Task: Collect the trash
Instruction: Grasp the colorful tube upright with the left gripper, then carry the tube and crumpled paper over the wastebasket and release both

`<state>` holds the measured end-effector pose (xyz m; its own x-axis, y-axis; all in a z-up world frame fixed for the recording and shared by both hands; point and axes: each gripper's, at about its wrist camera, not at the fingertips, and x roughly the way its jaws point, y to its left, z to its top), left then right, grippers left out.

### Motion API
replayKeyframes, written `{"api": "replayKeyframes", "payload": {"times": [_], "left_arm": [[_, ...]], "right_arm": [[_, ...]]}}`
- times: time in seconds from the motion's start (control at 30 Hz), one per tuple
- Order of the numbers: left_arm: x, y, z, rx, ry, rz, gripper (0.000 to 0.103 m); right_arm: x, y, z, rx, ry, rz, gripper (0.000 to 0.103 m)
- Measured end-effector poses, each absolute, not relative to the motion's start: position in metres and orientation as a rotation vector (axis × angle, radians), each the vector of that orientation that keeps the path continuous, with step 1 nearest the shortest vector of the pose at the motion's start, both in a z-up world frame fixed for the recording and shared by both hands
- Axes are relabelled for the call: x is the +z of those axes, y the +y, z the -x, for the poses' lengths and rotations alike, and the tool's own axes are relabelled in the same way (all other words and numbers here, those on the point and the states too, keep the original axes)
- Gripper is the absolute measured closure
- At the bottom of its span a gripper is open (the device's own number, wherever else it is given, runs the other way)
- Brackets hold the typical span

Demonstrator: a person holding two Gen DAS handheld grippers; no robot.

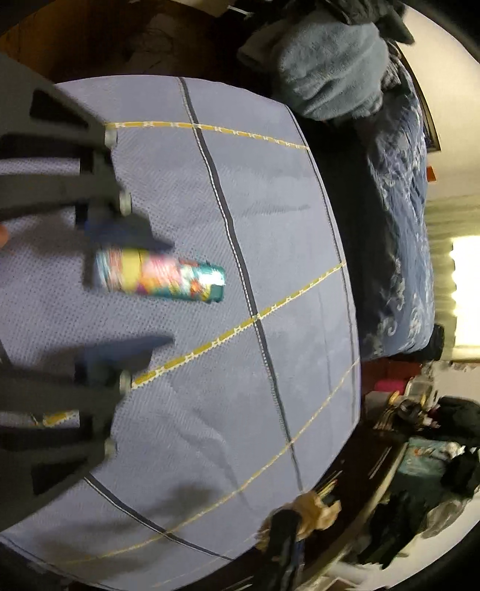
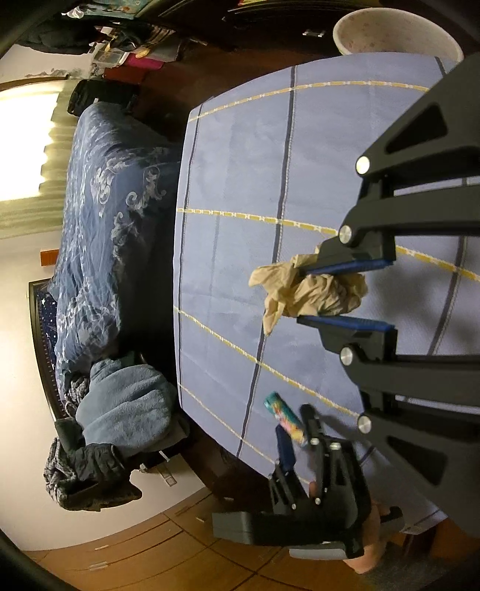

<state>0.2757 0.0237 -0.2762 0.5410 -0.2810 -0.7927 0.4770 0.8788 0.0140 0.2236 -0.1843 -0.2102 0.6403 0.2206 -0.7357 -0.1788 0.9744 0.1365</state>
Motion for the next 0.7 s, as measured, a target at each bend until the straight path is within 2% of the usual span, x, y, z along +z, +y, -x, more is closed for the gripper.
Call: {"api": "replayKeyframes", "payload": {"times": [0.03,0.13,0.4,0.7], "left_arm": [[-0.276,0.027,-0.277,-0.445,0.898,-0.210,0.081],[-0.275,0.034,-0.279,-0.445,0.916,-0.118,0.081],[-0.263,0.002,-0.258,-0.430,0.876,-0.126,0.081],[-0.224,-0.105,-0.225,-0.574,0.803,-0.163,0.081]], "right_arm": [[-0.209,-0.182,-0.221,0.234,0.846,-0.051,0.082],[-0.206,-0.180,-0.213,0.240,0.840,-0.044,0.082],[-0.198,-0.203,-0.181,0.219,0.822,-0.086,0.082],[-0.197,-0.281,-0.128,0.069,0.806,-0.173,0.082]]}}
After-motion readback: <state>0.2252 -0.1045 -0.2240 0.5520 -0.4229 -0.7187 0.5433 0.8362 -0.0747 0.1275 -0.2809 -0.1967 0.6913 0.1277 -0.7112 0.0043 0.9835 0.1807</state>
